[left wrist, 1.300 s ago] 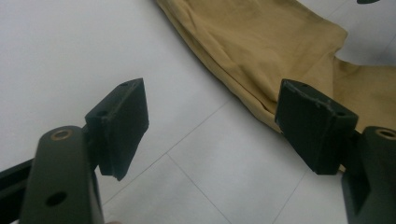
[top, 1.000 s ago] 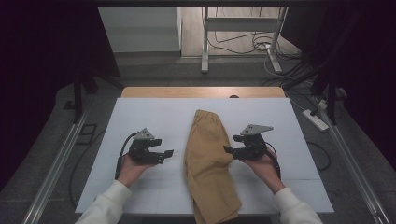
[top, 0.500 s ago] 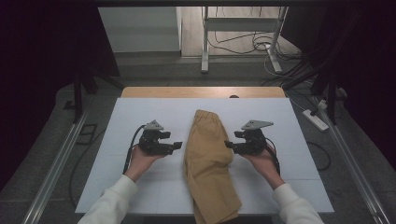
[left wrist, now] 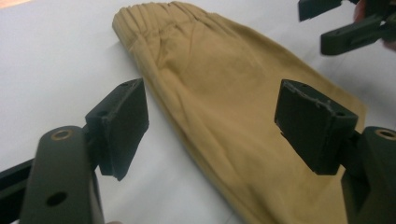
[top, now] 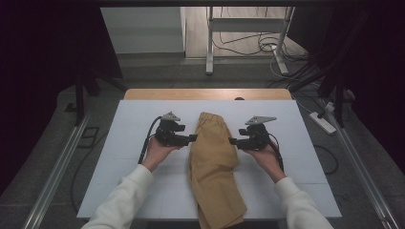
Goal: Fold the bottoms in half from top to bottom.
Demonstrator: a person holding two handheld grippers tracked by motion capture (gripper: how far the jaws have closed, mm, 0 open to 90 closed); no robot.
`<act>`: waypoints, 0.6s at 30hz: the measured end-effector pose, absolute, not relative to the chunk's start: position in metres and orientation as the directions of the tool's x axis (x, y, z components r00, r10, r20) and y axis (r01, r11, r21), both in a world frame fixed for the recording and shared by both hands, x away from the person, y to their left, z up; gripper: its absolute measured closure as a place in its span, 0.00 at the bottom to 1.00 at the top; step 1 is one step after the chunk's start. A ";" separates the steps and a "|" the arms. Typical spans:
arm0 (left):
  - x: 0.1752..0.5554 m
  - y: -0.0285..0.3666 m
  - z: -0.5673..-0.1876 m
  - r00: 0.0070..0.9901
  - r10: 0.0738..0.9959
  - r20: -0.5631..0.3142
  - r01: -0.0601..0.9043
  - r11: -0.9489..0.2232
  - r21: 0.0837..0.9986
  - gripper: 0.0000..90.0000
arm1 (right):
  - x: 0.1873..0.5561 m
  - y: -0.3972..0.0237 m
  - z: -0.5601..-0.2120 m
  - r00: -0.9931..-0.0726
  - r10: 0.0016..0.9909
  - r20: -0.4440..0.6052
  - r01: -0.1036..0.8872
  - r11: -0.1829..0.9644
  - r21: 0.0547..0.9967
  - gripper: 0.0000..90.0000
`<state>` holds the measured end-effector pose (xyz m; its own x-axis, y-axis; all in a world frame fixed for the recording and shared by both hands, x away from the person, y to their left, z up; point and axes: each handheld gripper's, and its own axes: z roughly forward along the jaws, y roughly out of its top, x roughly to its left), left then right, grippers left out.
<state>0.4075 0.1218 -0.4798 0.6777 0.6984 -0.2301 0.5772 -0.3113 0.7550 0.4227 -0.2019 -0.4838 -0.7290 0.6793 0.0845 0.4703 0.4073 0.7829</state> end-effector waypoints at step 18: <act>0.438 0.115 -0.493 0.629 0.743 -0.227 0.627 -0.312 0.714 0.29 | 0.460 -0.185 -0.492 -0.711 0.697 0.089 0.501 0.414 0.760 0.39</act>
